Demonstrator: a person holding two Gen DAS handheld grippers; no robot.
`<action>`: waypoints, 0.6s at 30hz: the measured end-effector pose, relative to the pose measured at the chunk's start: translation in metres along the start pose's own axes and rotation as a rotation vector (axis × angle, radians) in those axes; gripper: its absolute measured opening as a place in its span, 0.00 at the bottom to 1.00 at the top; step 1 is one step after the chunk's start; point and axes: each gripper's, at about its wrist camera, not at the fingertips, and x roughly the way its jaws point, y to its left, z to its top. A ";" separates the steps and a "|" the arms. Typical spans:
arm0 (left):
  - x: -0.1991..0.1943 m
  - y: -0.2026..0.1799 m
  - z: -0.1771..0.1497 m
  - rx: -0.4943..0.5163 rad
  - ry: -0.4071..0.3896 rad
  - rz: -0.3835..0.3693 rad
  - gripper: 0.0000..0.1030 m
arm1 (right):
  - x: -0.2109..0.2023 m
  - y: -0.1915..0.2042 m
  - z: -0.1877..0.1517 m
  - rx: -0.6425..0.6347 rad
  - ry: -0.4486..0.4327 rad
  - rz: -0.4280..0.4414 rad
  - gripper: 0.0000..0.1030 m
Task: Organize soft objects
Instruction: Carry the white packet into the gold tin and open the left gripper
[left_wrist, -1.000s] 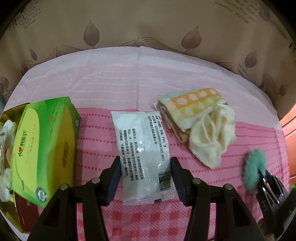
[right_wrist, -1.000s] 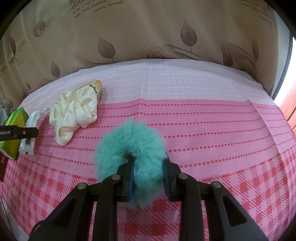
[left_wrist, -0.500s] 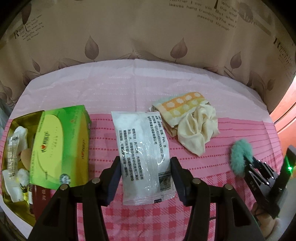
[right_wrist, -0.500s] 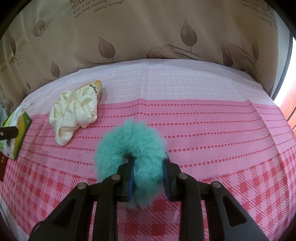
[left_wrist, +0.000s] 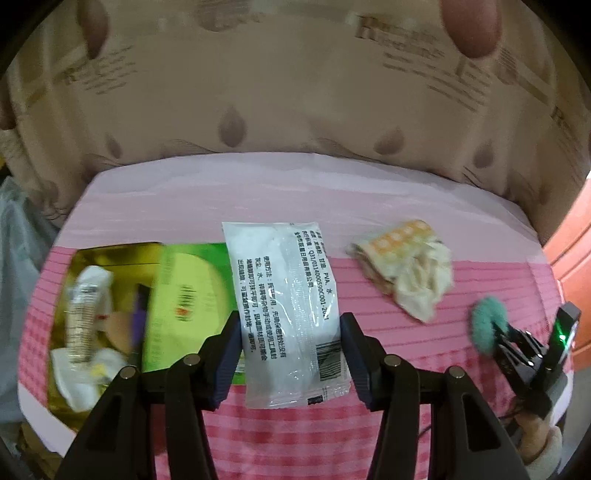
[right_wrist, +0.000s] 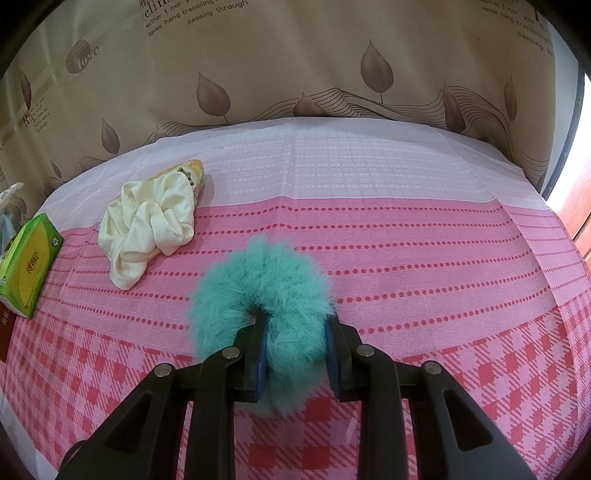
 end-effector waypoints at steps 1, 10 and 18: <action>-0.001 0.006 0.002 -0.005 -0.003 0.012 0.52 | 0.000 0.000 0.000 0.000 0.000 0.000 0.25; -0.007 0.080 0.009 -0.066 -0.006 0.145 0.52 | 0.000 0.000 0.000 -0.001 0.001 -0.004 0.25; 0.007 0.138 0.004 -0.111 0.037 0.218 0.52 | -0.001 0.001 0.001 -0.002 0.002 -0.005 0.25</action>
